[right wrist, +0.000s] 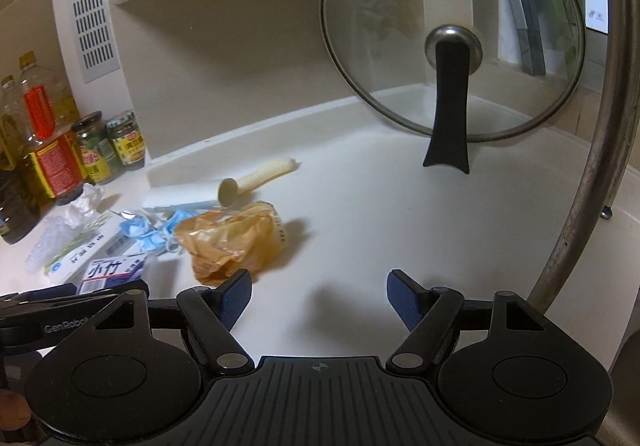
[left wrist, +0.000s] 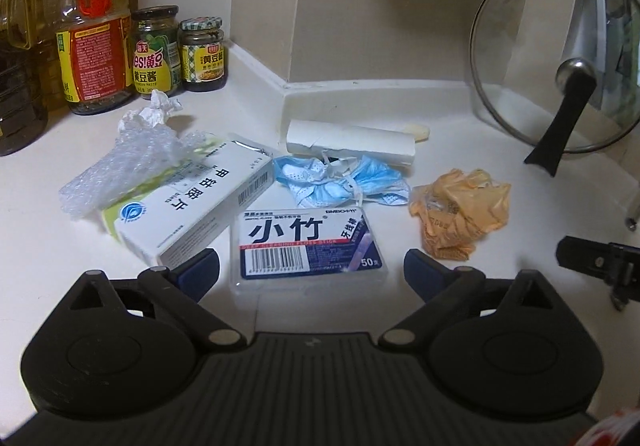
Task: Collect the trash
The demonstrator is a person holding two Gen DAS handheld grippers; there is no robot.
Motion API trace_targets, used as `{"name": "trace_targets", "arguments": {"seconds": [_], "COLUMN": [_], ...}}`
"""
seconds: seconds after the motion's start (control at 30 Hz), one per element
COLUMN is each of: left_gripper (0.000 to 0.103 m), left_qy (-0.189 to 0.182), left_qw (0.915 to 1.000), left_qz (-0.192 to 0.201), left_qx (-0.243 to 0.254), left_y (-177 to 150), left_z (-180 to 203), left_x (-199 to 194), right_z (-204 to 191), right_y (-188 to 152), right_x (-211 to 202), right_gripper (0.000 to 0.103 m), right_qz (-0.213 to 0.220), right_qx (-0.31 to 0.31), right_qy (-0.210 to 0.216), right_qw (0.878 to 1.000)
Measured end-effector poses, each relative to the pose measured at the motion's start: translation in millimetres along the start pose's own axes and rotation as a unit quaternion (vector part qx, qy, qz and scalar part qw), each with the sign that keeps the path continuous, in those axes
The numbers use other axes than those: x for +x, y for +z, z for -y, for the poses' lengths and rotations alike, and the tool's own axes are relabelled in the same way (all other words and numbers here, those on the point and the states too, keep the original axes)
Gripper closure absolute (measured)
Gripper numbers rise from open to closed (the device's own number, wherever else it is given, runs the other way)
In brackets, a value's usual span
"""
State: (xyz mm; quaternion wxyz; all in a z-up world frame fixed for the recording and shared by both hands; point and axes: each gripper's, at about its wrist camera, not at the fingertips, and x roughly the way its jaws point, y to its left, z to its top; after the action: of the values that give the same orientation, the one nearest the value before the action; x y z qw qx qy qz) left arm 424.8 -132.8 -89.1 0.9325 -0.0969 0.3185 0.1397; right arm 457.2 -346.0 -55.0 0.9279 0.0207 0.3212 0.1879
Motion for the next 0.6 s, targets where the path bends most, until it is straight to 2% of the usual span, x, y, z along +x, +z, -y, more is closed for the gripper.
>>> {"name": "trace_targets", "arguments": {"seconds": [0.13, 0.17, 0.27, 0.6], "left_gripper": [0.007, 0.010, 0.016, 0.016], "left_qy": [0.020, 0.023, 0.017, -0.005], "left_qw": [0.9998, 0.9997, 0.9997, 0.9995], "left_qz": [0.000, 0.001, -0.003, 0.010], "left_qx": [0.005, 0.009, 0.016, 0.030], "left_y": [0, 0, 0, 0], "left_z": [2, 2, 0, -19], "left_x": [8, 9, 11, -22], "right_z": [2, 2, -2, -37], "right_y": [1, 0, 0, 3], "right_x": [9, 11, 18, 39], "right_gripper": [0.028, 0.028, 0.028, 0.028], "right_qz": [-0.008, -0.009, -0.013, -0.004], "right_qx": [0.003, 0.002, -0.001, -0.033], "right_qy": [0.007, 0.010, 0.020, 0.074], "right_qw": [1.000, 1.000, 1.000, 0.997]}}
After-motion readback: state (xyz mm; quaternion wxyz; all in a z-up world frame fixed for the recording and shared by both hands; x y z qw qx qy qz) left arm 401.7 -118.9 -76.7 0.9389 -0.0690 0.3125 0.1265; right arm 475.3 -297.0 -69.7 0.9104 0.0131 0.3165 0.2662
